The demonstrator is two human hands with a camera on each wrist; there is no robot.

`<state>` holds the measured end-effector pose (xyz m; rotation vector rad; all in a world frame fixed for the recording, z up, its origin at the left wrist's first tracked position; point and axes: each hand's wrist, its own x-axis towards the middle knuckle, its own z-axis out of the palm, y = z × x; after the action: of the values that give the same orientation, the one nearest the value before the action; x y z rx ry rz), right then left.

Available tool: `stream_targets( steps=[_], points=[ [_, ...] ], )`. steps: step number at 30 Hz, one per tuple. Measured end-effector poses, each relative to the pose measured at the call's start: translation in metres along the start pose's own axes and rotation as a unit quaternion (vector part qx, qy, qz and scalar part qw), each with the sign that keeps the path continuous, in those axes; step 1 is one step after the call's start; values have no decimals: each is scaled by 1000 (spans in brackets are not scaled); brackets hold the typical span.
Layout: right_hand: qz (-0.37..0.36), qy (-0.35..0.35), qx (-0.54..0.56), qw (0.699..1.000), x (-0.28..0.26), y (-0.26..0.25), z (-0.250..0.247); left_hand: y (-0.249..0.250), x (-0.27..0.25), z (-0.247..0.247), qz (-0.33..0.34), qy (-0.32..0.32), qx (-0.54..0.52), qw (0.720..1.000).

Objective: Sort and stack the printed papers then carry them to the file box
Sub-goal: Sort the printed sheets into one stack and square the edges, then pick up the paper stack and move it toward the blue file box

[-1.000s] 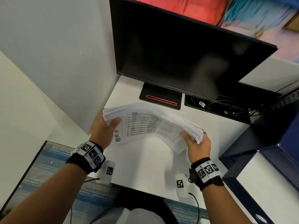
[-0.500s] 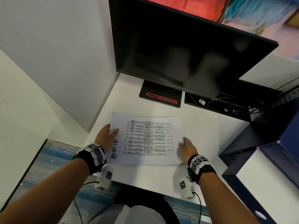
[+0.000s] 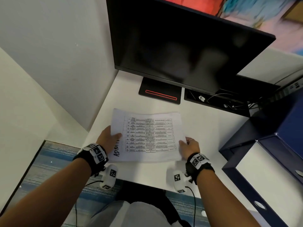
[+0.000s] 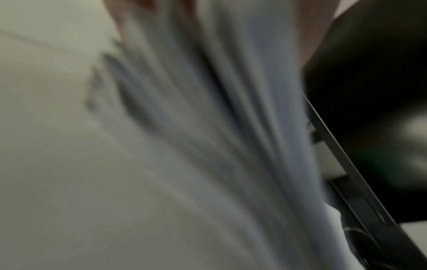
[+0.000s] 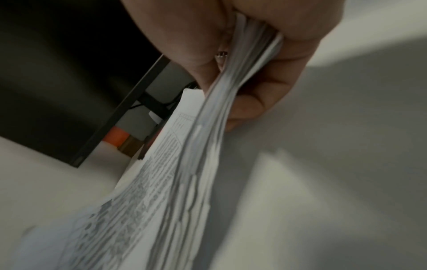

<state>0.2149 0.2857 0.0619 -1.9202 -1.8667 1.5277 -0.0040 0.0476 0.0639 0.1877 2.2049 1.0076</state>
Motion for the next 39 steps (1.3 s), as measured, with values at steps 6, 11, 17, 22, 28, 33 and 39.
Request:
stream_targets(
  steps=[6,11,17,22,28,33,39],
  points=[
    [106,-4,460,881,-31,-4,10,8,-19,1,83,82,-182,976],
    [42,4,486,873,-63,-50,29,19,-30,5,116,-69,-359,924],
    [-152,107,325,927,-71,-74,-15,39,-6,-32,31,-107,-388,915],
    [-197,92,211,953,-58,-78,-24,72,-11,-25,80,-237,-167,954],
    [-50,7,148,988,-53,-44,13,69,-17,13,141,-151,30,978],
    [-61,-14,72,995,-55,-8,38,47,-26,40,75,-150,111,980],
    [-100,24,136,985,-75,-21,9,49,-20,26,150,-136,31,979]
  ],
)
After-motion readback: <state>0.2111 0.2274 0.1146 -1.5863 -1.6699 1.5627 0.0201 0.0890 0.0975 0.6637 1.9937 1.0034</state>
